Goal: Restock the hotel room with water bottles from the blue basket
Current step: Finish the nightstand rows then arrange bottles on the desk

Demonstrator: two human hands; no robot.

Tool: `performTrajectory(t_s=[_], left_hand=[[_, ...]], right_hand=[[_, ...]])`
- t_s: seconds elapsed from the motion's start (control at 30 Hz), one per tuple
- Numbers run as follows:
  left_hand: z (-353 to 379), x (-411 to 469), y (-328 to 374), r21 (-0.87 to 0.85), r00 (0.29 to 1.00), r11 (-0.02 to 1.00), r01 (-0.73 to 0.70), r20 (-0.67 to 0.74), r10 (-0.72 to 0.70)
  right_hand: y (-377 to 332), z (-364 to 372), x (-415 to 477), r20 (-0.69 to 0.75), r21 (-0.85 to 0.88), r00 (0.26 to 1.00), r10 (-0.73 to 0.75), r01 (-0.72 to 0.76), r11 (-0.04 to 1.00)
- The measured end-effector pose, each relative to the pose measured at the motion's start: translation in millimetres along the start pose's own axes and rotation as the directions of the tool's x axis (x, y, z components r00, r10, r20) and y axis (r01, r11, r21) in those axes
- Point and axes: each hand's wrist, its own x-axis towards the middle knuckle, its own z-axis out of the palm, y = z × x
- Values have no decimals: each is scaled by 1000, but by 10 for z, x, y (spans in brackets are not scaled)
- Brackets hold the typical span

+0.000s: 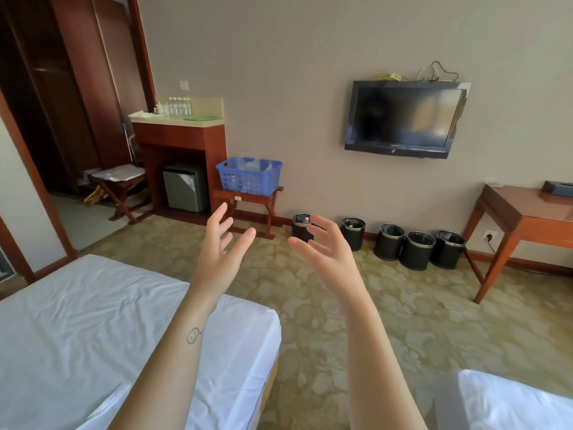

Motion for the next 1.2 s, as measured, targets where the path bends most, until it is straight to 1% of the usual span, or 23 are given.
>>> performTrajectory(t_s=[0.23, 0.43, 0.53, 0.7, 0.9, 1.1, 1.2], left_hand=[[690, 609, -98, -24, 1000, 1000, 0, -15, -1], [1537, 1159, -98, -59, 1000, 998, 8, 22, -6], [1920, 1402, -124, -90, 1000, 996, 5, 10, -4], [2450, 1665, -235, -137, 1000, 991, 12, 13, -11], [2771, 1871, -400, -119, 999, 991, 54, 6, -54], [2848, 2201, -632, -86, 997, 993, 77, -17, -79], [2845, 2457, -747, -86, 997, 993, 78, -21, -80]], right_hand=[[121, -553, 770, 11, -25, 1000, -6, 6, 1000], [201, -1103, 1456, 48, -65, 999, -15, 18, 998], [272, -1401, 1757, 67, -85, 998, -21, 26, 996], [463, -1846, 2129, 58, -82, 998, 5, -1, 997], [643, -2074, 2518, 79, -65, 997, 14, -9, 998], [890, -2012, 2902, 108, -45, 993, 37, -32, 998], [967, -1918, 3183, 109, -59, 994, 26, -20, 998]])
